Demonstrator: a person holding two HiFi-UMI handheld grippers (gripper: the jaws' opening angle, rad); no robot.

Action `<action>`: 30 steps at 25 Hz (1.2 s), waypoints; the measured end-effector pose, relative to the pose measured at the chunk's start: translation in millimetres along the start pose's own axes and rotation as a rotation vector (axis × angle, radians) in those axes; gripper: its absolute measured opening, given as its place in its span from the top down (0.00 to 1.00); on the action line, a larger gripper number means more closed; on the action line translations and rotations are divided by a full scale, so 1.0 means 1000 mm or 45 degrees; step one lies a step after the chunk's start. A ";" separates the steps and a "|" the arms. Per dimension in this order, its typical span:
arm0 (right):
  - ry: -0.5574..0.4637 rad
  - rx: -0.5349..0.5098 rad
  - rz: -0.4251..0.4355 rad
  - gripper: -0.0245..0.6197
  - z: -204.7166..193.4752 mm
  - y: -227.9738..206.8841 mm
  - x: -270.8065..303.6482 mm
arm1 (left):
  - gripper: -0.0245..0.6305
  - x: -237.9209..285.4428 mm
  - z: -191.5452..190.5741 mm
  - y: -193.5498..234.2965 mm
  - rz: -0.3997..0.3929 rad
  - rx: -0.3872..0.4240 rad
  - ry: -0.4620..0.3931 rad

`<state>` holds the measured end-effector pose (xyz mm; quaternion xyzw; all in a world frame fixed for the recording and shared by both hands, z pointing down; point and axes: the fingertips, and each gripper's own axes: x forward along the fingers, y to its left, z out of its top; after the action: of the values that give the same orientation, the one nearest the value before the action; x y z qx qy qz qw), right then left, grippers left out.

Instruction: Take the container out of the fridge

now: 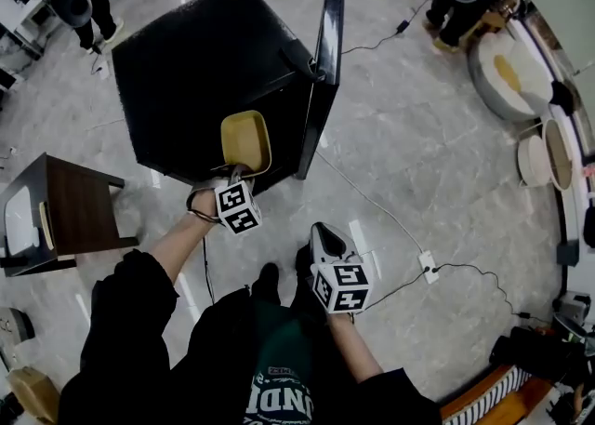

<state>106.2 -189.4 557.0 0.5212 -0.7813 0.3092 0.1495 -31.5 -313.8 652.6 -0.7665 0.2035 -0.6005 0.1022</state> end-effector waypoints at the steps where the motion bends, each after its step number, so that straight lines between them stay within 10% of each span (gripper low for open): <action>1: -0.004 -0.004 -0.001 0.91 0.002 0.002 -0.002 | 0.92 -0.005 0.000 -0.004 -0.006 0.011 -0.001; 30: -0.115 -0.105 0.016 0.91 0.019 0.064 -0.044 | 0.92 -0.128 -0.017 -0.065 -0.072 0.075 -0.089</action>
<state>68.3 -153.0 496.8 0.5232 -0.8025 0.2536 0.1336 -60.6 -198.6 570.1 -0.7891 0.1603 -0.5818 0.1149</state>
